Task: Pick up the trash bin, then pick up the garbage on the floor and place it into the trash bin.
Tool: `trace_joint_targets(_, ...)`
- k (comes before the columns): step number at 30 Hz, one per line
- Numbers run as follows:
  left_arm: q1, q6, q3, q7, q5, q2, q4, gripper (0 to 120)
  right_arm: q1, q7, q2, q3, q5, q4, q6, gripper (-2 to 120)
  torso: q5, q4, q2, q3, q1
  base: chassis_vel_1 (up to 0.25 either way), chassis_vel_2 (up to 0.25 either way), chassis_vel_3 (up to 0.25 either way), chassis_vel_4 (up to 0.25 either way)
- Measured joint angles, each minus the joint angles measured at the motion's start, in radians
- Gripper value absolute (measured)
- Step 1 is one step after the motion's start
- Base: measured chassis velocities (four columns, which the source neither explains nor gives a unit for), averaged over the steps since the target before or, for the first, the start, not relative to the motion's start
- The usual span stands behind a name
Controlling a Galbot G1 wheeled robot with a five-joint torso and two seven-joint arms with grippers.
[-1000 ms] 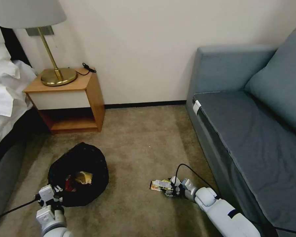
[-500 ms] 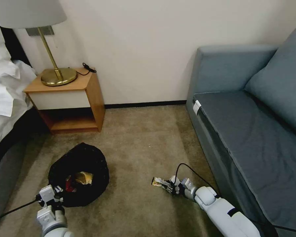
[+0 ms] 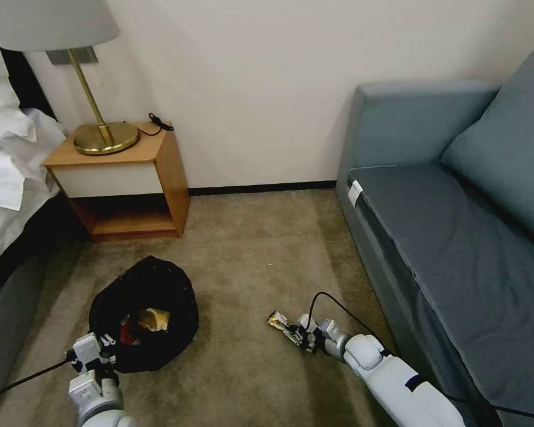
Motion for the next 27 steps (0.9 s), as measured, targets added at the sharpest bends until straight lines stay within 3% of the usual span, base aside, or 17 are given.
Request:
trace_joint_targets(6, -0.002, 0.0, 0.0, 0.0, -0.002, 0.001, -0.001, 2, 0.014, 0.058, 0.032, -0.026, 0.153, 0.087, 0.019, 0, 0.0001, 0.0, 0.0, 0.0, 0.0, 0.0, 0.0, 0.0, 0.0)
trace_joint_targets(13, -0.005, 0.003, 0.002, -0.001, -0.006, -0.002, -0.007, 2, 0.086, 0.097, 0.092, -0.049, 0.245, 0.221, -0.037, 0, -0.0002, 0.0001, 0.0, 0.0, 0.0, 0.0, 0.0, 0.0, 0.0)
trace_joint_targets(20, 0.001, 0.003, 0.002, -0.001, -0.004, -0.01, -0.011, 2, 0.137, 0.114, 0.122, -0.158, 0.404, 0.348, -0.047, 0, -0.0001, 0.0002, 0.0, 0.0, 0.0, 0.0, 0.0, 0.0, 0.0)
trace_joint_targets(27, -0.005, 0.01, 0.003, -0.001, -0.008, -0.012, -0.02, 2, 0.082, 0.124, 0.154, -0.258, 0.428, 0.459, -0.036, 0, 0.0, 0.0, 0.0, 0.0, 0.0, 0.0, 0.0, 0.0, 0.0)
